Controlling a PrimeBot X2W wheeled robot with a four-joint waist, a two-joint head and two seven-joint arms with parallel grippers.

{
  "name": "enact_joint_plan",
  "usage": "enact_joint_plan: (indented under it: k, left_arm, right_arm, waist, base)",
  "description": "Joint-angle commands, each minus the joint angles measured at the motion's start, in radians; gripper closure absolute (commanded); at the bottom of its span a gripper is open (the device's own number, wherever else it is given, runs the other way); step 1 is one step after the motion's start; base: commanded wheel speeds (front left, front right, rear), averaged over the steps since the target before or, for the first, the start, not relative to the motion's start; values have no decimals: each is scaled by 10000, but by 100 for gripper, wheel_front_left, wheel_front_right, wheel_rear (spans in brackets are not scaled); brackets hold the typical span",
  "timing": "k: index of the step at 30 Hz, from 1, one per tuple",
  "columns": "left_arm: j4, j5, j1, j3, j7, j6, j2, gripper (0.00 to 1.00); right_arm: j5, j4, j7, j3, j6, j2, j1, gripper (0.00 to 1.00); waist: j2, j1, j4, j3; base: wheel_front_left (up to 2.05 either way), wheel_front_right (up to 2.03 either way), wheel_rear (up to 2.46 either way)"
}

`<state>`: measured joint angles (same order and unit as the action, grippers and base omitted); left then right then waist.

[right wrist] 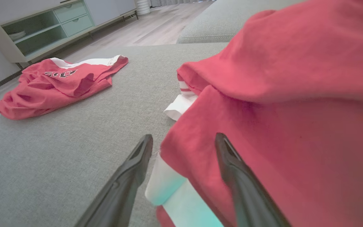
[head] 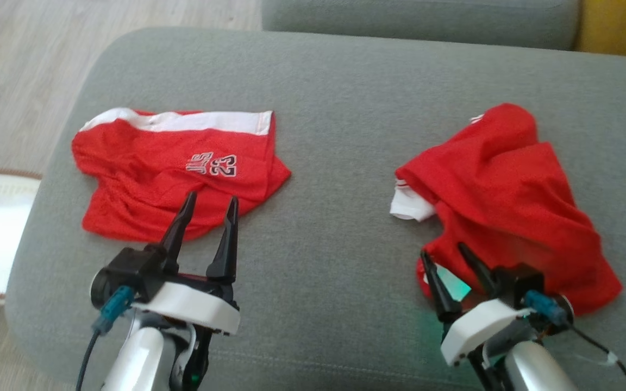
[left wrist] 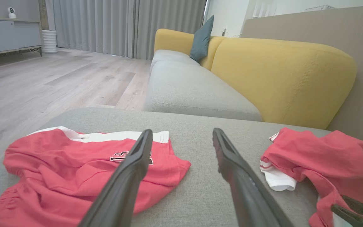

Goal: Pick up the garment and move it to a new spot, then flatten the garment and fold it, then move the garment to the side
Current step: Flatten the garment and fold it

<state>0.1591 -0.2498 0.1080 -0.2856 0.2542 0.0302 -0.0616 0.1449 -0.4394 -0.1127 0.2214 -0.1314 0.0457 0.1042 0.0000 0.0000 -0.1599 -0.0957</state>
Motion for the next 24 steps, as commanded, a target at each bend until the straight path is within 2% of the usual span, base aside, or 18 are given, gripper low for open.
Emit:
enact_joint_plan:
  k: [1,12,13,14,24]
  left_arm:
    - [-307,105,529,352,76,87,9,0]
    - [-258,163,708,508,76,238,105,0]
    - [-252,166,714,522,76,238,107,0]
    - [-249,151,723,526,76,237,109,0]
    - [-271,-104,683,478,76,126,112,0]
  right_arm:
    - [-127,157,-8,107,7,45,507,0]
    - [-734,-832,305,-392,7,45,1103,0]
    - [-731,-888,301,-386,7,45,1141,57]
    - [-740,-923,255,-372,7,45,1184,100]
    - [-326,-552,-666,188,7,45,1768,100]
  waist:
    - [0,0,-186,-151]
    - [0,0,-525,-539]
    - [0,0,-515,-548]
    - [0,0,-499,-551]
    - [0,0,-139,21]
  base:
    - [0,0,0]
    - [0,0,0]
    - [0,0,0]
    - [0,0,0]
    - [0,0,0]
